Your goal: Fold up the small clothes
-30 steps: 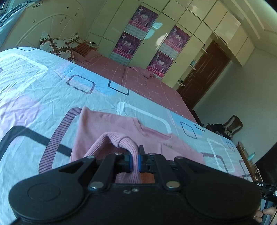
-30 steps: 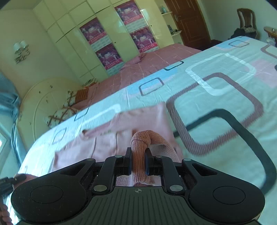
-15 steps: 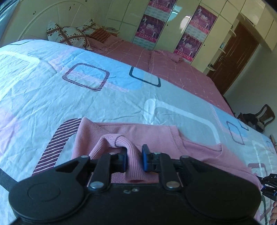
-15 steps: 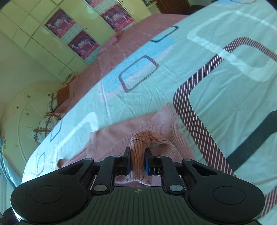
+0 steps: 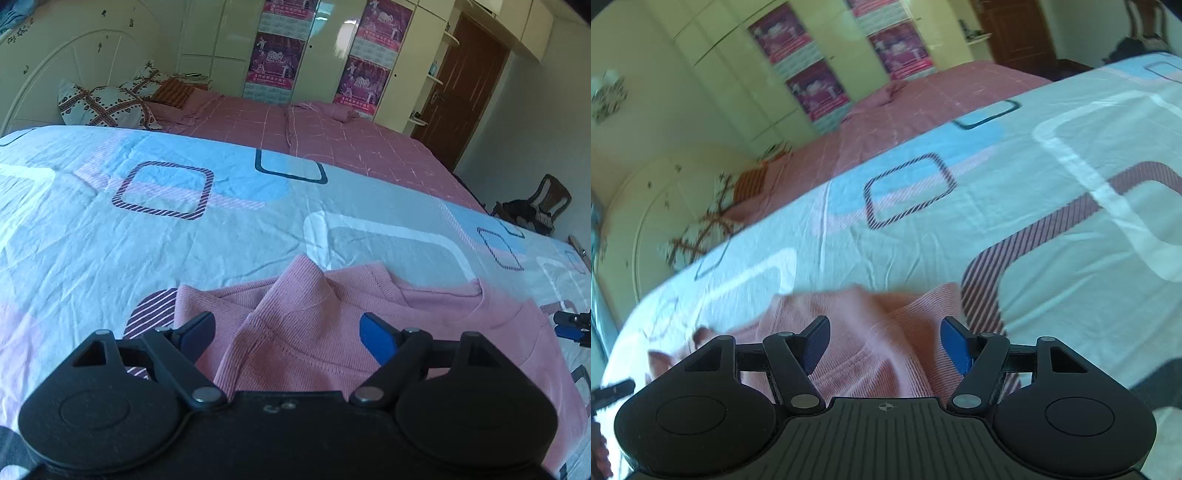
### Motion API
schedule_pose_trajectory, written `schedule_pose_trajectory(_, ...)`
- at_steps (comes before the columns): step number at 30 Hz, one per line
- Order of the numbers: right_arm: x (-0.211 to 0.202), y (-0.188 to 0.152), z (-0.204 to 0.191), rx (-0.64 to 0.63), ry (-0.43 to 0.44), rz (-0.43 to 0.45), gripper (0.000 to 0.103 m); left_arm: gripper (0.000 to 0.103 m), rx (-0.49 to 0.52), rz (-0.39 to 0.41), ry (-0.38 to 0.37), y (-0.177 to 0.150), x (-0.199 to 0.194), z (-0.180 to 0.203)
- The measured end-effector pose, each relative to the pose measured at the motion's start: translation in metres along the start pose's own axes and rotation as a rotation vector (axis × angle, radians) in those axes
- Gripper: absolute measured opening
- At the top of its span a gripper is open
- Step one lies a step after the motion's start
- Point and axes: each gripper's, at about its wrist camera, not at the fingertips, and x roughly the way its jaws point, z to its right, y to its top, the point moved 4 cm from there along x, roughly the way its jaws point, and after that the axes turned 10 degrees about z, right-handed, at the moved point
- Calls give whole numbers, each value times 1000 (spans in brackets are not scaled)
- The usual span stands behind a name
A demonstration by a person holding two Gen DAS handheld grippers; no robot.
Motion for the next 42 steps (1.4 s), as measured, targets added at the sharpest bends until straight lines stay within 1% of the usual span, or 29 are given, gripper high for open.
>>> schedule_pose_trajectory(2, 10, -3, -5, -37, 21, -13, 66, 81, 26, -25, 5, -1, 16, 1)
schedule_pose_trajectory(4, 18, -3, -10, -93, 23, -22, 66, 79, 57, -41, 3, -2, 27, 2)
schedule_pose_trajectory(7, 29, -4, -15, -175, 32, -36, 66, 67, 85, -65, -26, -3, 38, 1)
schedule_pose_trajectory(8, 33, -5, -17, -199, 37, -45, 65, 57, 97, -76, -40, -5, 40, 1)
schedule_pose_trajectory(9, 37, -6, -18, -223, 46, -56, 65, 43, 106, -83, -57, -5, 41, 2)
schedule_pose_trajectory(10, 39, -8, -20, -245, 55, -67, 51, 37, 121, -85, -66, -6, 40, 3)
schedule_pose_trajectory(11, 41, -10, -23, -264, 67, -79, 40, 24, 129, -81, -74, -6, 39, 4)
schedule_pose_trajectory(12, 46, -12, -25, -290, 75, -98, 26, 14, 125, -81, -88, -6, 38, 4)
schedule_pose_trajectory(13, 47, -12, -26, -314, 75, -101, 16, 11, 123, -76, -97, -6, 36, 5)
schedule_pose_trajectory(14, 47, -13, -28, -330, 84, -108, 15, 9, 131, -65, -101, -6, 34, 7)
schedule_pose_trajectory(15, 46, -12, -30, -348, 88, -108, 11, 8, 143, -55, -103, -6, 32, 9)
schedule_pose_trajectory(17, 41, -11, -33, -370, 92, -87, 8, 7, 150, 4, -90, -3, 22, 13)
schedule_pose_trajectory(19, 28, -4, -36, -359, 98, -17, 7, 7, 103, 87, -75, 5, 8, 13)
schedule_pose_trajectory(21, 14, 8, -35, -317, 93, 63, 7, 7, 68, 151, -54, 12, -2, 12)
schedule_pose_trajectory(24, 6, 23, -32, -258, 59, 149, 7, 7, 27, 198, 7, 18, -1, 8)
schedule_pose_trajectory(26, 10, 26, -29, -225, 16, 170, 7, 7, -15, 196, 48, 17, 8, 4)
schedule_pose_trajectory(28, 20, 24, -25, -199, -36, 167, 7, 7, -19, 178, 93, 12, 18, 3)
schedule_pose_trajectory(30, 34, 16, -19, -192, -89, 131, 7, 7, 15, 136, 158, 0, 30, 0)
schedule_pose_trajectory(31, 41, 10, -16, -199, -121, 108, 7, 7, 11, 116, 181, -6, 35, -3)
schedule_pose_trajectory(32, 49, 4, -12, -206, -150, 84, 7, 7, 11, 114, 204, -10, 37, -5)
schedule_pose_trajectory(34, 55, -3, -7, -235, -194, 80, 7, 7, 35, 114, 229, -12, 38, -4)
schedule_pose_trajectory(36, 57, -5, -5, -246, -217, 80, 5, 8, 69, 99, 246, -11, 38, -1)
schedule_pose_trajectory(37, 56, -6, -4, -241, -214, 81, 5, 9, 79, 92, 247, -11, 36, 2)
schedule_pose_trajectory(38, 51, -4, -3, -228, -207, 91, 6, 15, 80, 94, 244, -9, 32, 3)
schedule_pose_trajectory(39, 45, -3, -3, -213, -196, 101, 6, 26, 76, 98, 245, -8, 27, 4)
schedule_pose_trajectory(40, 36, -1, -6, -205, -179, 113, 6, 30, 68, 102, 238, -8, 21, 4)
schedule_pose_trajectory(41, 29, 1, -9, -210, -166, 122, 6, 38, 60, 104, 227, -7, 15, 5)
schedule_pose_trajectory(42, 21, 2, -14, -216, -158, 125, 6, 50, 58, 106, 223, -7, 9, 7)
